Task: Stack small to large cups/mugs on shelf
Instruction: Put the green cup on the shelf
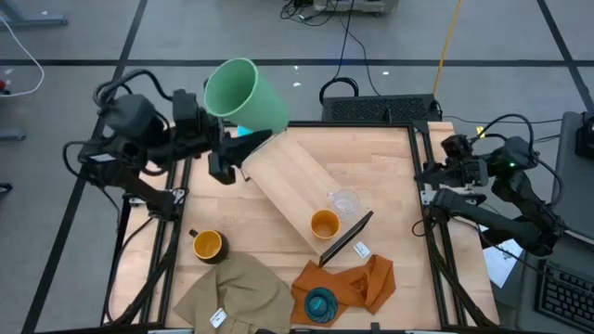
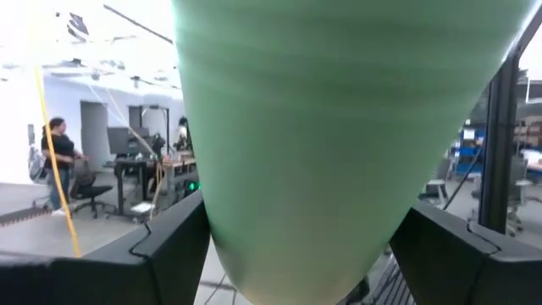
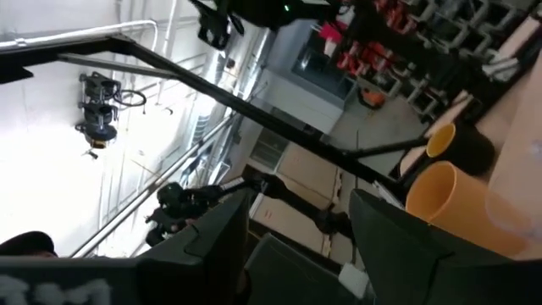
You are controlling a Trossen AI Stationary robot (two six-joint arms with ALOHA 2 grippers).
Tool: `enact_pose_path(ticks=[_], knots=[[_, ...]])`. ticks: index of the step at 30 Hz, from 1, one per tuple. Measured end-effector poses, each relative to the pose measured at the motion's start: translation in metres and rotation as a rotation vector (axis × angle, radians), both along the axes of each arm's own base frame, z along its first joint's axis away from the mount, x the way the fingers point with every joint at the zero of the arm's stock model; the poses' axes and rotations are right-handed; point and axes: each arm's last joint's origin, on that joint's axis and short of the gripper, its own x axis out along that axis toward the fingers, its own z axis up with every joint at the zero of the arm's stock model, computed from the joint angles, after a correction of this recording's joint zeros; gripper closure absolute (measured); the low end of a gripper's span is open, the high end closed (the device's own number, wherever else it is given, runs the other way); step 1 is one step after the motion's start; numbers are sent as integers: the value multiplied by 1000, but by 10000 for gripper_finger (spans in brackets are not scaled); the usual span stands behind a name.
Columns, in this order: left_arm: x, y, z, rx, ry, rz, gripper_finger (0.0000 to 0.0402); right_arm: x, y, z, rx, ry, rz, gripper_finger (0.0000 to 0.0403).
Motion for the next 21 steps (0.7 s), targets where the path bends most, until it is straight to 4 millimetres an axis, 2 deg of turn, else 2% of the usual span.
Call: enact_pose_path(ticks=[4,9,15,18,21], knots=[[-1,-2,-13,-32,-22,3,93,-1,0,4,-21,-41,-12,206],[10,-2,-59,-84,-24,18,93,-1,0,4,-14,-42,-23,206],[-2,13,-112,-235,-120,86,93,-1,0,4,13,-34,-17,206],[2,16,-141,-267,-64,100,93,-1,0,4,28,-30,-14,206],[6,19,-161,-356,13,130,93,-1,0,4,31,-29,-13,206]])
